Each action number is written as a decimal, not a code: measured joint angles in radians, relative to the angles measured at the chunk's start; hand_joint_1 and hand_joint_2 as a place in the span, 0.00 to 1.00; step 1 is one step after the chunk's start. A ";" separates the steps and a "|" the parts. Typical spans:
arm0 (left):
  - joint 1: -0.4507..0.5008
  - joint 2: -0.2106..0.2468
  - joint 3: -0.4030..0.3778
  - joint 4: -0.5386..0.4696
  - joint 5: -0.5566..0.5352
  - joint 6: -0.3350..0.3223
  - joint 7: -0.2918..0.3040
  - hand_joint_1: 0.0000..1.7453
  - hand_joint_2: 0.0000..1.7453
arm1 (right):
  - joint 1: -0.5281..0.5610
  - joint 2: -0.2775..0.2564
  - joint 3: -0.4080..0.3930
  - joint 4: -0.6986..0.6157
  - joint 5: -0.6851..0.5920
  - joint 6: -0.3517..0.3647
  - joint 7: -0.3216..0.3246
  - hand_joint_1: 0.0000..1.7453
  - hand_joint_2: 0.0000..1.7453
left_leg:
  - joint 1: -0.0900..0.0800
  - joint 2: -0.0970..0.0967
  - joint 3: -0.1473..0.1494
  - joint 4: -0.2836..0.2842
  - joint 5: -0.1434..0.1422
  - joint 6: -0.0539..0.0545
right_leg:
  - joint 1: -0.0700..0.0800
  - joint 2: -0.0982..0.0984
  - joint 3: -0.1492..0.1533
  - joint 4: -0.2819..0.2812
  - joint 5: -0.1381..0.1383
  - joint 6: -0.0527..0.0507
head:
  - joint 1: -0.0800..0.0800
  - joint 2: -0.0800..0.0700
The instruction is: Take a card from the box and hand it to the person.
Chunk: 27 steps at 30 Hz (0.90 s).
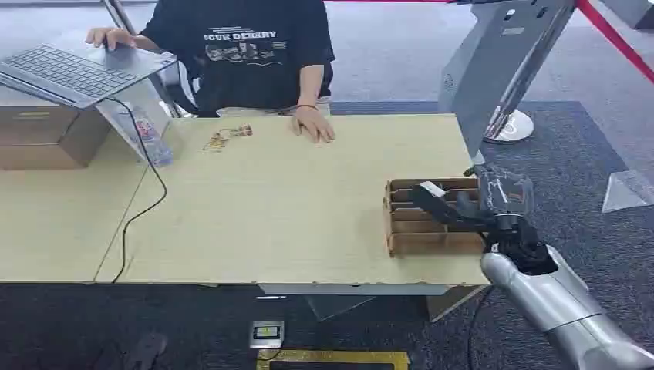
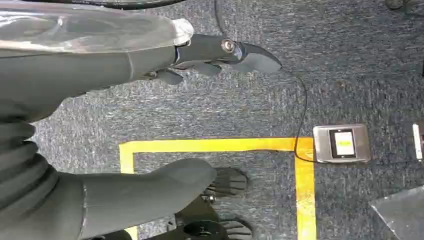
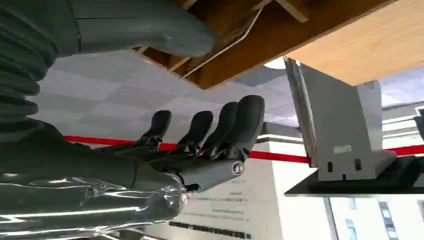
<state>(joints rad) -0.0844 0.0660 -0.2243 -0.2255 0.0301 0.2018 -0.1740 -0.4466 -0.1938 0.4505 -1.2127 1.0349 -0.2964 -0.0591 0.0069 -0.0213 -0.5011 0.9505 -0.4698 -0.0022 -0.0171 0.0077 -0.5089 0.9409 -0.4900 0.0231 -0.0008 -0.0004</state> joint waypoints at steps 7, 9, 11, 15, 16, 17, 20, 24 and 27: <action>-0.001 0.000 -0.006 0.000 0.001 0.000 0.000 0.00 1.00 | -0.013 0.004 0.001 0.043 0.011 -0.003 0.000 0.43 1.00 | 0.000 0.000 0.000 0.000 0.000 0.000 | 0.000 0.000 0.000 0.000 0.000 0.000 | 0.000 0.000; -0.001 0.000 -0.007 0.000 0.001 0.000 0.000 0.00 1.00 | -0.016 0.004 0.001 0.053 0.013 -0.004 0.000 0.45 1.00 | 0.000 0.000 0.000 0.000 0.000 0.000 | 0.000 0.000 0.000 0.000 0.000 0.000 | 0.000 0.000; -0.001 0.000 -0.007 0.000 0.002 0.000 0.000 0.00 1.00 | -0.018 0.005 0.001 0.064 0.014 -0.004 0.000 0.47 1.00 | 0.000 0.000 0.000 0.000 0.000 0.000 | 0.000 0.000 0.000 0.000 0.000 0.000 | 0.000 0.000; -0.001 0.000 -0.007 0.000 0.002 0.000 0.000 0.00 1.00 | -0.020 0.005 0.001 0.078 0.017 -0.007 0.000 0.53 1.00 | 0.000 0.000 0.000 0.000 0.000 0.000 | 0.000 0.000 0.000 0.000 0.000 0.000 | 0.000 0.000; -0.001 0.000 -0.007 0.000 0.002 0.000 0.000 0.00 1.00 | -0.020 0.005 0.001 0.081 0.019 -0.007 -0.001 0.57 1.00 | 0.000 0.000 0.000 0.000 0.000 0.000 | 0.000 0.000 0.000 0.000 0.000 0.000 | 0.000 0.000; -0.001 0.000 -0.007 0.000 0.003 0.000 0.000 0.00 1.00 | -0.020 0.005 0.001 0.084 0.022 -0.007 0.000 0.71 1.00 | 0.000 0.000 0.000 0.000 0.000 0.000 | 0.000 0.000 0.000 0.000 0.000 0.000 | 0.000 0.000; -0.001 0.000 -0.007 0.000 0.003 0.000 0.000 0.00 1.00 | -0.020 0.005 0.001 0.093 0.023 -0.009 0.000 0.85 1.00 | 0.000 0.000 0.000 0.000 0.000 0.000 | 0.000 0.000 0.000 0.000 0.000 0.000 | 0.000 0.000; -0.002 0.000 -0.007 0.000 0.004 -0.001 0.000 0.00 1.00 | -0.027 0.005 0.001 0.103 0.023 -0.011 -0.002 0.88 1.00 | 0.000 0.000 0.000 0.000 0.000 0.000 | 0.000 0.000 0.000 0.000 0.000 0.000 | 0.000 0.000; -0.002 0.000 -0.007 0.000 0.004 -0.001 0.000 0.00 1.00 | -0.030 0.005 0.001 0.108 0.024 -0.013 -0.002 0.90 1.00 | 0.000 0.000 0.000 0.000 0.000 0.000 | 0.000 0.000 0.000 0.000 0.000 0.000 | 0.000 0.000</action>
<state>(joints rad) -0.0862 0.0660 -0.2316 -0.2254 0.0343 0.2010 -0.1736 -0.4764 -0.1885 0.4517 -1.1052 1.0586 -0.3090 -0.0614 0.0069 -0.0212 -0.5008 0.9508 -0.4698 -0.0022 -0.0172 0.0078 -0.5087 0.9409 -0.4900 0.0231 -0.0008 -0.0004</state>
